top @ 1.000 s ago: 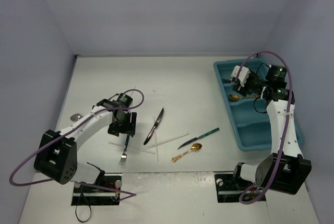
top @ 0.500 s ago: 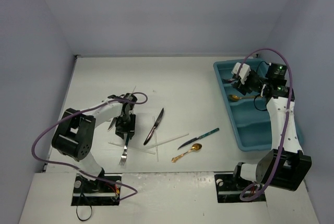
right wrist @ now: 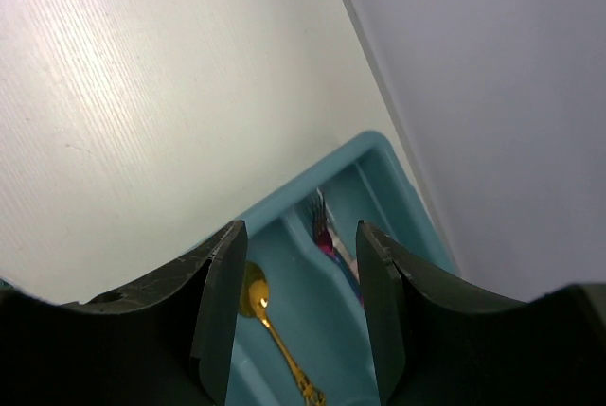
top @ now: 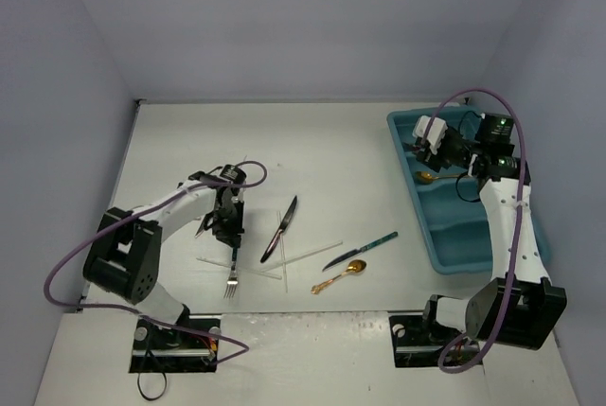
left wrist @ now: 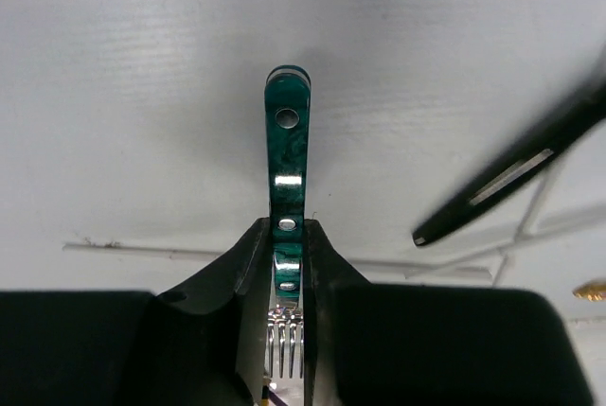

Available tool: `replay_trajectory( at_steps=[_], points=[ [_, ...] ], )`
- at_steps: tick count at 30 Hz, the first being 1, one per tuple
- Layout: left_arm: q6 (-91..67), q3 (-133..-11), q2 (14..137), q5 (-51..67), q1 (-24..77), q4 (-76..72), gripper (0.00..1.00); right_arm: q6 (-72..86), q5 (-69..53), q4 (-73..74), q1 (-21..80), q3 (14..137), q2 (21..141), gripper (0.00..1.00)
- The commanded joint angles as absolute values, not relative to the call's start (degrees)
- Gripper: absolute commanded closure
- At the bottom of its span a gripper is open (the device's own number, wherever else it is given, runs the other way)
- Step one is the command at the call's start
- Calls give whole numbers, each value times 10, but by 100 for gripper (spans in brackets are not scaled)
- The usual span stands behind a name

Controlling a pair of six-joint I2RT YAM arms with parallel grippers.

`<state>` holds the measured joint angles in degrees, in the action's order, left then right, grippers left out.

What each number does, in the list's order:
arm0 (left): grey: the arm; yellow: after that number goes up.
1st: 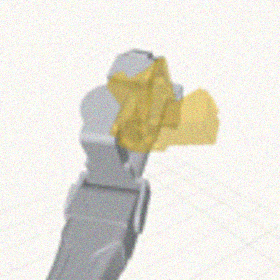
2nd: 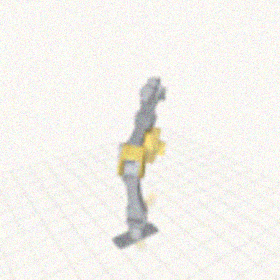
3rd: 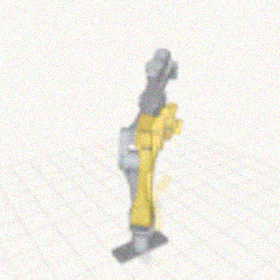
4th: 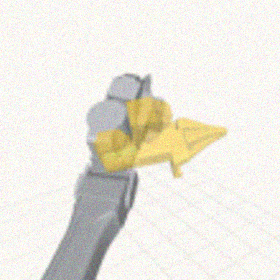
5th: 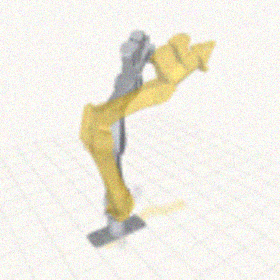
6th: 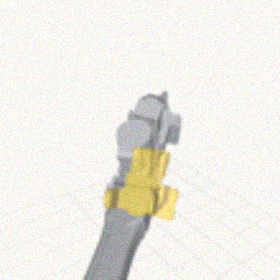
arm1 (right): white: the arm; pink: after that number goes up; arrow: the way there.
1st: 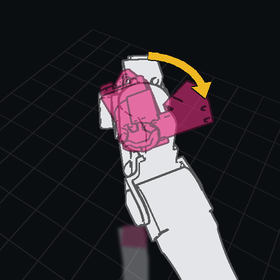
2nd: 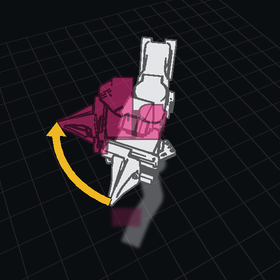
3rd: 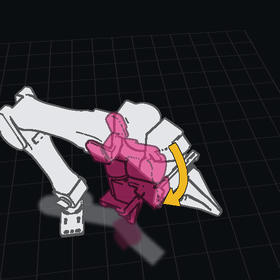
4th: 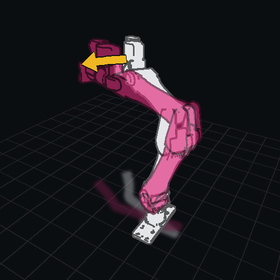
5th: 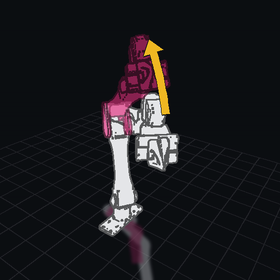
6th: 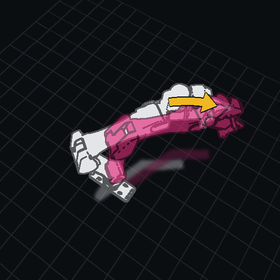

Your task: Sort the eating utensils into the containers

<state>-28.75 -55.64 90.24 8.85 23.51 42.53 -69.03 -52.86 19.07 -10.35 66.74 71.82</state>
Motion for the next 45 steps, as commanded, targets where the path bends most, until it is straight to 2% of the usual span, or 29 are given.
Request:
replay_trajectory(
  at_steps=[1, 5, 11, 15, 22, 31, 45],
  points=[
    [-248, -602, 812, 122, 240, 472, 100, -707, -547, 166, -67, 677, 684, 53],
    [-211, -692, 811, 206, 232, 522, 100, -746, -537, 167, -24, 677, 676, 55],
    [-188, -834, 907, 371, 249, 535, 100, -916, -515, 166, 89, 648, 654, 57],
    [-187, -905, 989, 489, 305, 534, 100, -1019, -490, 167, 213, 634, 645, 58],
    [-196, -957, 1058, 619, 362, 533, 100, -1084, -456, 173, 402, 621, 666, 63],
    [-187, -894, 1052, 675, 365, 535, 100, -1111, -437, 215, 469, 586, 672, 67],
    [-202, -907, 1069, 644, 350, 536, 100, -1047, -366, 279, 555, 564, 626, 69]
  ],
)
